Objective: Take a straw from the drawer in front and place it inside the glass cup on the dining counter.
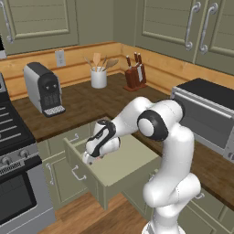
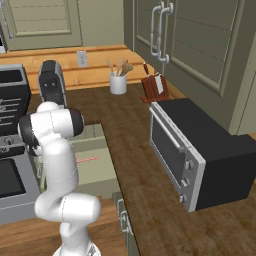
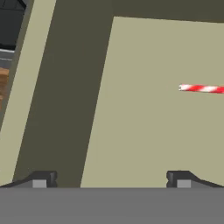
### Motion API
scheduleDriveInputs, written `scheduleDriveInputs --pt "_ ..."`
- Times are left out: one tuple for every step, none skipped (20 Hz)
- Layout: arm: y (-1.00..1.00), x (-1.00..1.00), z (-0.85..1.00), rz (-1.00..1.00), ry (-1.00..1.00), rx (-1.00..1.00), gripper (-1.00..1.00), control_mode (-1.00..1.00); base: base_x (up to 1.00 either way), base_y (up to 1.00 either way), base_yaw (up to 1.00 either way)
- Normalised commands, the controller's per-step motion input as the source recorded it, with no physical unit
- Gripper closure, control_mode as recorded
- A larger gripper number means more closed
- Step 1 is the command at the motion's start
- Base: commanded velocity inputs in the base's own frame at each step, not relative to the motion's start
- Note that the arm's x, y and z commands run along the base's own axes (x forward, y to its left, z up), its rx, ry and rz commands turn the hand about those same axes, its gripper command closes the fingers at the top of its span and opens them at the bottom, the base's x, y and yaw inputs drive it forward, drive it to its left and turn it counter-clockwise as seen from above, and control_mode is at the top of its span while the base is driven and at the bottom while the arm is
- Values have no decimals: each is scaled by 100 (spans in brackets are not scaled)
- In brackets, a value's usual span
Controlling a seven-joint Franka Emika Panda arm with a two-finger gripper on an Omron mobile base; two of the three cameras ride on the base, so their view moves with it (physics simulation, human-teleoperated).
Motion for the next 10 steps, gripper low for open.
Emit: scheduleDriveInputs --pt "29 16 -39 0 10 2 -100 -100 0 0 0" --pt "36 6 -36 0 10 3 -100 -100 0 0 0" --pt "45 0 -36 0 10 3 -100 -100 0 0 0" --pt "51 0 -37 0 12 3 -100 -100 0 0 0" --pt "54 0 -36 0 11 2 -100 -100 0 0 0" --pt "52 0 -36 0 12 3 -100 -100 0 0 0" --pt "55 2 -38 0 13 3 -100 -100 0 0 0" --pt "62 0 -37 0 13 2 -100 -100 0 0 0" --pt "71 0 -31 0 11 2 -100 -100 0 0 0" --pt "89 0 -21 0 8 1 -100 -100 0 0 0"
